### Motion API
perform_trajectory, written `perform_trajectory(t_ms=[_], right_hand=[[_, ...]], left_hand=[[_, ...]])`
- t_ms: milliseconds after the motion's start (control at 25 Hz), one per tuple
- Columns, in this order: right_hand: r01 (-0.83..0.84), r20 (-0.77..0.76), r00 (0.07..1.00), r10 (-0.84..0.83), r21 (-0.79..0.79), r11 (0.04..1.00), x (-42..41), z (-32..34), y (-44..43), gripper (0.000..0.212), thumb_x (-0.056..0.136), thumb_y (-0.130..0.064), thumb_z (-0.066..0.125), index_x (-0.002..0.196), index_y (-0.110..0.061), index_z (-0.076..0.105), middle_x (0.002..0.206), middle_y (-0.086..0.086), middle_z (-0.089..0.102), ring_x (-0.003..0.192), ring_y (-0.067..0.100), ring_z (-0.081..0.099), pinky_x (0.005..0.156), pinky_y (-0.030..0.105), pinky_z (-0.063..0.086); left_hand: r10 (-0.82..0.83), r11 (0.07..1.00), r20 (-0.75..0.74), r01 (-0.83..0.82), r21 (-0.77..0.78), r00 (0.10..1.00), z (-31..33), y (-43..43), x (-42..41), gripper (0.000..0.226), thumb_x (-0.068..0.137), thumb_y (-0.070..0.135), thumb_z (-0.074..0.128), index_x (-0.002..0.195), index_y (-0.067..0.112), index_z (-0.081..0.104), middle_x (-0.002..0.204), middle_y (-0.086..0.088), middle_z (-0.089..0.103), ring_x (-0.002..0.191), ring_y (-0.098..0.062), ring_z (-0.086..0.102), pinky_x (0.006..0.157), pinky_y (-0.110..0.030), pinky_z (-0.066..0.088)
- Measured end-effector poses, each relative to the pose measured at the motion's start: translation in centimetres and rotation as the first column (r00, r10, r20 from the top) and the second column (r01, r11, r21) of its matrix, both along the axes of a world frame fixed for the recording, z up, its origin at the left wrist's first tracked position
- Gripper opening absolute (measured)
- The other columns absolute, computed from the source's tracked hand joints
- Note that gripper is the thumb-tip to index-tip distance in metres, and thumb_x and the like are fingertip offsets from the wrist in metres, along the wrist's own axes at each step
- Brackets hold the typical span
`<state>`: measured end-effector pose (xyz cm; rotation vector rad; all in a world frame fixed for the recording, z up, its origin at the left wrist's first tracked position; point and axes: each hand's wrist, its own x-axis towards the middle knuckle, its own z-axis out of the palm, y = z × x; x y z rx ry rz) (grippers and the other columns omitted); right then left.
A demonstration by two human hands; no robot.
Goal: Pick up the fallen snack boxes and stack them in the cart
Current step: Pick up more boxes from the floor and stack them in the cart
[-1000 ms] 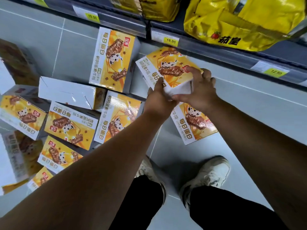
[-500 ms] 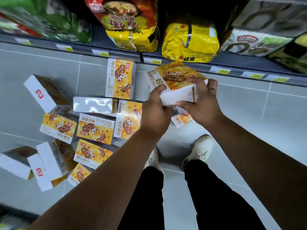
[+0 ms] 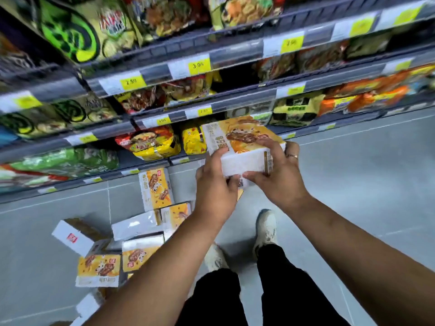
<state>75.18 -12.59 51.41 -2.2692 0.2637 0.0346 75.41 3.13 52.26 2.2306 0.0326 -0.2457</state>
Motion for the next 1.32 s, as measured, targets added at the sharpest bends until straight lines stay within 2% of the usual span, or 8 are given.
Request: perform_trajectory(t_ms=[160, 280, 440, 560, 680, 920, 1120, 1320], right_hand=[[0.166, 0.103, 0.981, -0.163, -0.018, 0.986, -2.4, 6.6, -4.4, 0.069, 0.069, -0.030, 0.084, 0.128, -0.034, 0.049, 0.116, -0.004, 0.022, 0.112, 0.032, 0.048, 0.084, 0.025, 0.043], [0.271, 0.142, 0.953, -0.266, -0.018, 0.962, -4.5, 10.2, -9.1, 0.071, 0.069, -0.031, 0.085, 0.129, -0.036, 0.048, 0.116, -0.005, 0.022, 0.116, 0.033, 0.046, 0.092, 0.034, 0.047], [0.385, 0.174, 0.910, -0.376, -0.017, 0.923, -7.3, 14.0, -16.9, 0.071, 0.069, -0.035, 0.084, 0.129, -0.039, 0.047, 0.123, 0.001, 0.028, 0.120, 0.028, 0.042, 0.095, 0.035, 0.047], [0.441, 0.209, 0.880, -0.427, -0.024, 0.897, -9.8, 16.7, -25.0, 0.067, 0.069, -0.040, 0.083, 0.124, -0.046, 0.045, 0.117, -0.005, 0.024, 0.119, 0.028, 0.042, 0.092, 0.032, 0.046], [0.494, 0.235, 0.850, -0.472, -0.043, 0.869, -12.3, 18.6, -32.5, 0.066, 0.067, -0.045, 0.082, 0.121, -0.050, 0.044, 0.117, -0.003, 0.027, 0.120, 0.029, 0.042, 0.093, 0.036, 0.047], [0.601, 0.275, 0.778, -0.564, -0.066, 0.797, -15.3, 20.8, -46.2, 0.066, 0.065, -0.045, 0.082, 0.121, -0.048, 0.048, 0.114, -0.004, 0.028, 0.117, 0.025, 0.042, 0.092, 0.032, 0.045], [0.689, 0.289, 0.703, -0.650, -0.051, 0.723, -13.7, 20.8, -55.9, 0.065, 0.067, -0.042, 0.083, 0.118, -0.050, 0.043, 0.111, -0.006, 0.025, 0.113, 0.027, 0.045, 0.094, 0.037, 0.048], [0.761, 0.295, 0.634, -0.715, -0.071, 0.645, -11.5, 21.3, -65.4, 0.065, 0.066, -0.045, 0.082, 0.117, -0.050, 0.043, 0.112, -0.005, 0.026, 0.112, 0.029, 0.048, 0.093, 0.044, 0.050]], left_hand=[[-0.175, 0.985, 0.104, 0.173, 0.020, 0.979, 6.7, -4.5, 0.1, 0.060, 0.089, 0.018, 0.067, 0.141, 0.025, 0.039, 0.134, -0.007, 0.051, 0.121, -0.030, 0.045, 0.097, -0.037, 0.043], [-0.289, 0.957, 0.144, 0.284, 0.052, 0.947, 11.0, -9.5, -0.5, 0.059, 0.089, 0.022, 0.066, 0.142, 0.026, 0.038, 0.135, -0.005, 0.051, 0.122, -0.026, 0.042, 0.092, -0.031, 0.037], [-0.410, 0.911, 0.189, 0.410, 0.041, 0.892, 14.8, -17.6, -1.1, 0.059, 0.088, 0.021, 0.066, 0.140, 0.026, 0.039, 0.132, -0.005, 0.054, 0.119, -0.030, 0.046, 0.097, -0.044, 0.043], [-0.485, 0.874, 0.220, 0.480, 0.079, 0.846, 17.4, -25.8, -2.3, 0.060, 0.088, 0.027, 0.065, 0.141, 0.030, 0.037, 0.130, -0.002, 0.057, 0.118, -0.030, 0.047, 0.093, -0.043, 0.045], [-0.543, 0.836, 0.233, 0.547, 0.054, 0.807, 18.8, -33.7, -3.6, 0.060, 0.087, 0.030, 0.064, 0.139, 0.034, 0.035, 0.127, -0.002, 0.060, 0.115, -0.030, 0.052, 0.091, -0.045, 0.048], [-0.633, 0.763, 0.249, 0.645, 0.040, 0.733, 20.8, -48.4, -4.8, 0.060, 0.087, 0.026, 0.067, 0.139, 0.029, 0.038, 0.128, -0.002, 0.061, 0.117, -0.028, 0.053, 0.096, -0.039, 0.044], [-0.708, 0.688, 0.277, 0.723, 0.061, 0.650, 20.6, -59.5, -1.4, 0.060, 0.087, 0.028, 0.067, 0.140, 0.029, 0.039, 0.131, 0.001, 0.059, 0.119, -0.030, 0.051, 0.097, -0.039, 0.042], [-0.777, 0.595, 0.291, 0.802, 0.052, 0.558, 21.5, -70.3, 2.2, 0.060, 0.086, 0.029, 0.066, 0.139, 0.035, 0.038, 0.127, -0.001, 0.061, 0.115, -0.029, 0.054, 0.092, -0.037, 0.045]])
